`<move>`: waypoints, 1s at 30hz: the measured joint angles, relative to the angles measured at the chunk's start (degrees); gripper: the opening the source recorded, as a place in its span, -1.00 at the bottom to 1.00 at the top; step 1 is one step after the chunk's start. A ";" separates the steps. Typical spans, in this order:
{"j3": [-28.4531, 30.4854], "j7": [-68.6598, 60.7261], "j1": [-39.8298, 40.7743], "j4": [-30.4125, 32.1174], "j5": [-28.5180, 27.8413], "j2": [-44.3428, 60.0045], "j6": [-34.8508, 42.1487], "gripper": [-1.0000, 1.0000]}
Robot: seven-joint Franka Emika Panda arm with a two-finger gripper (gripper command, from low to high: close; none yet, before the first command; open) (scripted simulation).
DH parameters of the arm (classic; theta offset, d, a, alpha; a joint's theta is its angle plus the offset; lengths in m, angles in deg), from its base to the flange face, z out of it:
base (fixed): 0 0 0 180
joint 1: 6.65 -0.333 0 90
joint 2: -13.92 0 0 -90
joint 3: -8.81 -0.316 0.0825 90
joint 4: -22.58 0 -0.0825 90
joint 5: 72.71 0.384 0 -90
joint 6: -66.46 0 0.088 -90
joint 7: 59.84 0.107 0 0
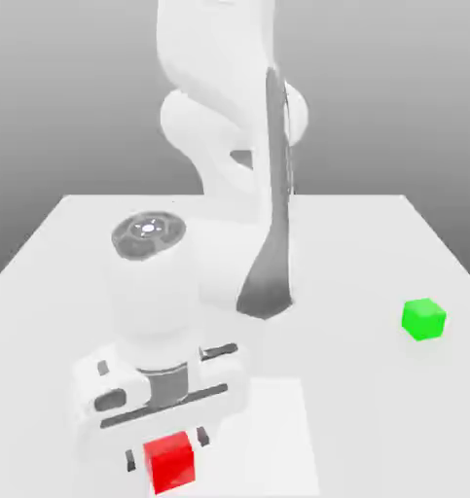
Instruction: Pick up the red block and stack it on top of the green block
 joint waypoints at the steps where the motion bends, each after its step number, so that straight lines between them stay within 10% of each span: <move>1: 0.00 0.01 0.01 0.00 -0.01 0.00 0.03 -1.00; 10: 2.65 3.23 -2.62 1.83 -5.37 -9.17 7.25 -1.00; 30: -25.04 -40.22 -42.03 19.72 -7.51 -27.49 7.33 -1.00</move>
